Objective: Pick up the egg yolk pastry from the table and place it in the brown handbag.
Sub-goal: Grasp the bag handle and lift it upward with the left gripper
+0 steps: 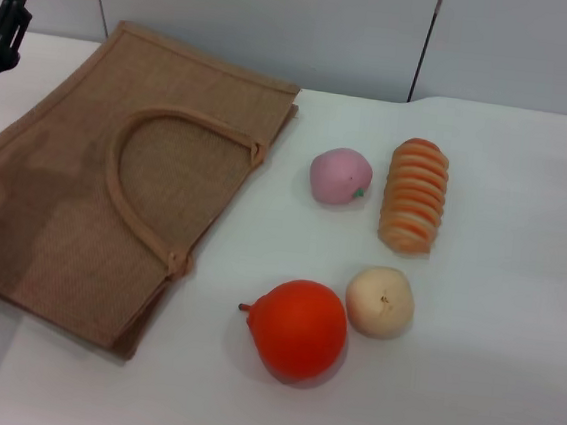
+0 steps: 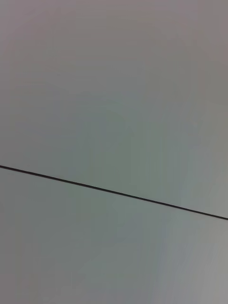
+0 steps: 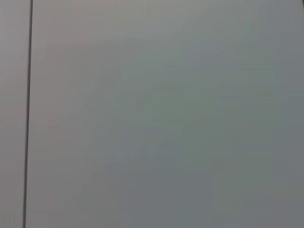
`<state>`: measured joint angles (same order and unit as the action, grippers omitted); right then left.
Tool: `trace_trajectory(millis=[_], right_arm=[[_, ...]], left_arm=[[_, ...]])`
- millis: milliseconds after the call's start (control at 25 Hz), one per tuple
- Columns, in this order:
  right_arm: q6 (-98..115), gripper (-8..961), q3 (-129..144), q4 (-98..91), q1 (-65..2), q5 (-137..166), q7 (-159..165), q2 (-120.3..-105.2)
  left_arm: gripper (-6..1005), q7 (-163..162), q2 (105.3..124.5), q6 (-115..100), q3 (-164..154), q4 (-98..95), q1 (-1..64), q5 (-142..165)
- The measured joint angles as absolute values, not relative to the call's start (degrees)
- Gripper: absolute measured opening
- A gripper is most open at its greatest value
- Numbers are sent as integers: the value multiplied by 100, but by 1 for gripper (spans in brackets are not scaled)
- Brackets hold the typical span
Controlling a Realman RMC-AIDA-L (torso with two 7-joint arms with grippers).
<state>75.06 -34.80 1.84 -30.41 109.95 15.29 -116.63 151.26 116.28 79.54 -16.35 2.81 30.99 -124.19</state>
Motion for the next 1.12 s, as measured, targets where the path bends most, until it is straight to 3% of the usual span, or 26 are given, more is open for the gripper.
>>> trace_trajectory(millis=[520, 720, 920, 1120], right_arm=[[7506, 884, -3480, 184, -3048, 10995, 1529, -11663], [7506, 880, -3480, 184, -3039, 10995, 1529, -11663], [7506, 877, -3480, 184, -3037, 10995, 1529, -11663], [7507, 874, -3480, 183, -3029, 10995, 1529, -11655]], left_arm=[[637, 14698, 11589, 7849, -1816, 231, 3128, -12264], [634, 13304, 11379, 7694, -2174, -41, 3210, -11629], [631, 10716, 11051, 7451, -2671, -741, 3353, -10511], [628, 8472, 10977, 7175, -2891, -1732, 3409, -9262]])
